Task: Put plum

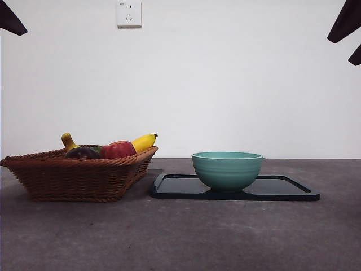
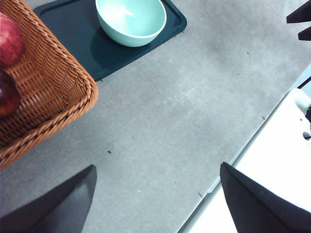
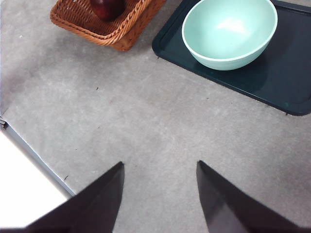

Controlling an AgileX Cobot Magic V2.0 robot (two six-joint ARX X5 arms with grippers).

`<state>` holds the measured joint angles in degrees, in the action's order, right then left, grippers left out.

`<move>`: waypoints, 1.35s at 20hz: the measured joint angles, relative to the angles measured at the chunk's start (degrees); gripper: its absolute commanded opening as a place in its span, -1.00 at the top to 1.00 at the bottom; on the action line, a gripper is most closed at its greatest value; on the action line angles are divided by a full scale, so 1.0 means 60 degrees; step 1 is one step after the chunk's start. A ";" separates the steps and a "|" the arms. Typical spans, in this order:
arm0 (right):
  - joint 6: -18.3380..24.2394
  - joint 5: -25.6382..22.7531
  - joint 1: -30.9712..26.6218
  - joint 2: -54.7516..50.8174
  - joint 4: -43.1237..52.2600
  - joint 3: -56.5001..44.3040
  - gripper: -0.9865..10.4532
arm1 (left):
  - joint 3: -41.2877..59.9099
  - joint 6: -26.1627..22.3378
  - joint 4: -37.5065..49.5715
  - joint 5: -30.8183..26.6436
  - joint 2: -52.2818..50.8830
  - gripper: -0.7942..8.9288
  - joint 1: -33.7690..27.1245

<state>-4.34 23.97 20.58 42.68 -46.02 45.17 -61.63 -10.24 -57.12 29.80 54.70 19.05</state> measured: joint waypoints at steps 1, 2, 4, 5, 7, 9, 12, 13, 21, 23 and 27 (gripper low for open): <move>0.0000 0.0000 0.0000 0.0000 0.0000 0.0000 0.41 | 0.0000 -0.0004 0.0000 0.0004 0.0000 0.03 0.0000; 0.0000 0.0004 0.0000 0.0000 0.0000 0.0000 0.41 | 0.0000 -0.0004 0.0000 0.0004 0.0000 0.03 0.0000; -0.0018 0.0000 0.0000 0.0000 0.0000 0.0000 0.41 | 0.0000 -0.0011 0.0000 0.0004 0.0000 0.03 0.0000; -0.0102 0.0000 0.0000 0.0000 0.0007 0.0000 0.41 | 0.0000 -0.0040 0.0000 0.0004 0.0000 0.03 0.0000; -0.0466 -0.0029 0.0000 0.0000 0.0226 0.0000 0.41 | 0.0000 -0.0069 0.0000 0.0004 0.0000 0.03 0.0000; -0.0980 -0.0273 0.0000 0.0029 0.0809 0.0000 0.41 | 0.0000 -0.0069 0.0007 0.0004 0.0000 0.03 0.0000; -0.1566 -0.0776 -0.0004 0.0590 0.1453 0.0255 0.40 | 0.0000 -0.0069 0.0015 0.0004 0.0000 0.03 0.0000; -0.1654 -0.0820 -0.0044 0.1002 0.1585 0.0543 0.40 | 0.0000 -0.0069 0.0015 0.0004 0.0000 0.03 0.0000; -0.1461 -0.1413 -0.0539 0.5388 0.1570 0.3617 0.40 | 0.0000 -0.0069 0.0062 0.0004 0.0000 0.03 0.0000; -0.1264 -0.1508 -0.0612 0.6404 0.1526 0.4280 0.40 | 0.0000 -0.0069 0.0062 0.0004 0.0000 0.03 0.0000; -0.0987 -0.1800 -0.0619 0.7945 0.1577 0.5013 0.40 | 0.0000 -0.0069 0.0058 0.0004 0.0000 0.03 0.0000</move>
<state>-10.26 13.17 16.86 90.35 -36.56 75.24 -61.63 -10.66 -56.77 29.82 54.70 19.05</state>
